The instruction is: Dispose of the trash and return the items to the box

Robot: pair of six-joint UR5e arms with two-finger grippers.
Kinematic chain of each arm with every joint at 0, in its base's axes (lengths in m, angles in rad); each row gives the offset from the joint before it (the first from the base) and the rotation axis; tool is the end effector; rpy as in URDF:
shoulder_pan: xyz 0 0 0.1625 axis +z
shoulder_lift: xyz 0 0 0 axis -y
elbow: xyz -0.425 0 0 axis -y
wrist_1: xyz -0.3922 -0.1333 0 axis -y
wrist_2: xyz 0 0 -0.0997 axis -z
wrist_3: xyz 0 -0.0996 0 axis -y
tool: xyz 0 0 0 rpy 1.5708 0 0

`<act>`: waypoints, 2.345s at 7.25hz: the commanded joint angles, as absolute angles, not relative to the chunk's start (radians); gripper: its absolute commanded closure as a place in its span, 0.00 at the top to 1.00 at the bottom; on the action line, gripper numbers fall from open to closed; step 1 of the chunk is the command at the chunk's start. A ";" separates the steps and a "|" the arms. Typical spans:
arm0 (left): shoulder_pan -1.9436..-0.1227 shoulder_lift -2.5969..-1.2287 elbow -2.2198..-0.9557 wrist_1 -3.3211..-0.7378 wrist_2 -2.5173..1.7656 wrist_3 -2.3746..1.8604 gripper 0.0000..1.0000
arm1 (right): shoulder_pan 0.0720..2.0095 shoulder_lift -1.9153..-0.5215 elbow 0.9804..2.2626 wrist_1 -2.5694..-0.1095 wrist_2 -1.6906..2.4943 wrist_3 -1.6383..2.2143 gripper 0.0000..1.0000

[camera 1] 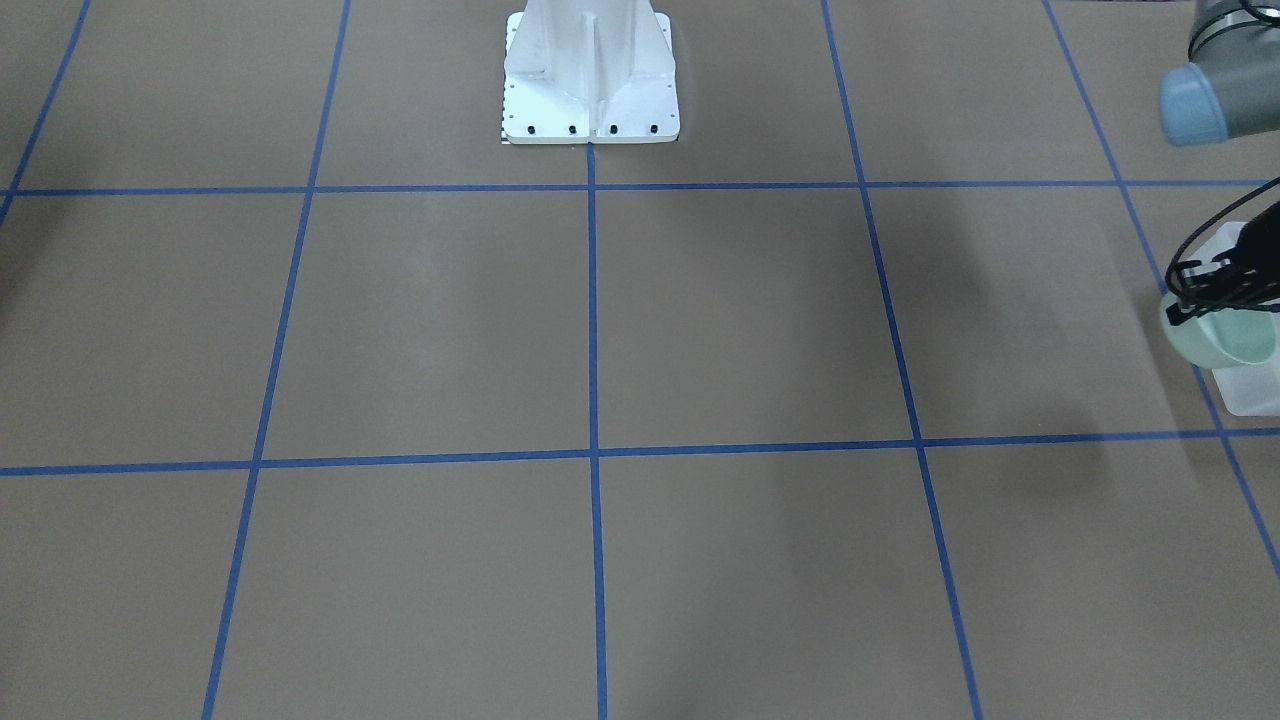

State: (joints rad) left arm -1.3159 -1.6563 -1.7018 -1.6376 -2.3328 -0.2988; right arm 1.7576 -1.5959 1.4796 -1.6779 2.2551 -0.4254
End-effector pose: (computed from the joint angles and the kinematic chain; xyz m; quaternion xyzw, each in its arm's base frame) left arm 0.0725 -0.5342 0.5430 0.0255 0.3899 0.0323 0.9199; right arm 0.1544 -0.4380 0.7302 0.0003 -0.3496 -0.0743 0.9340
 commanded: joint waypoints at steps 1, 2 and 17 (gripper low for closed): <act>-1.463 -1.657 -1.573 -1.629 -2.300 -0.016 0.00 | 1.691 -1.591 1.567 -1.678 2.330 -0.262 1.00; -1.509 -1.658 -1.519 -1.634 -2.296 0.088 0.00 | 1.665 -1.598 1.654 -1.689 2.338 -0.150 1.00; -1.605 -1.539 -1.184 -2.045 -2.227 0.141 0.00 | 1.585 -1.620 1.761 -1.692 2.396 -0.018 1.00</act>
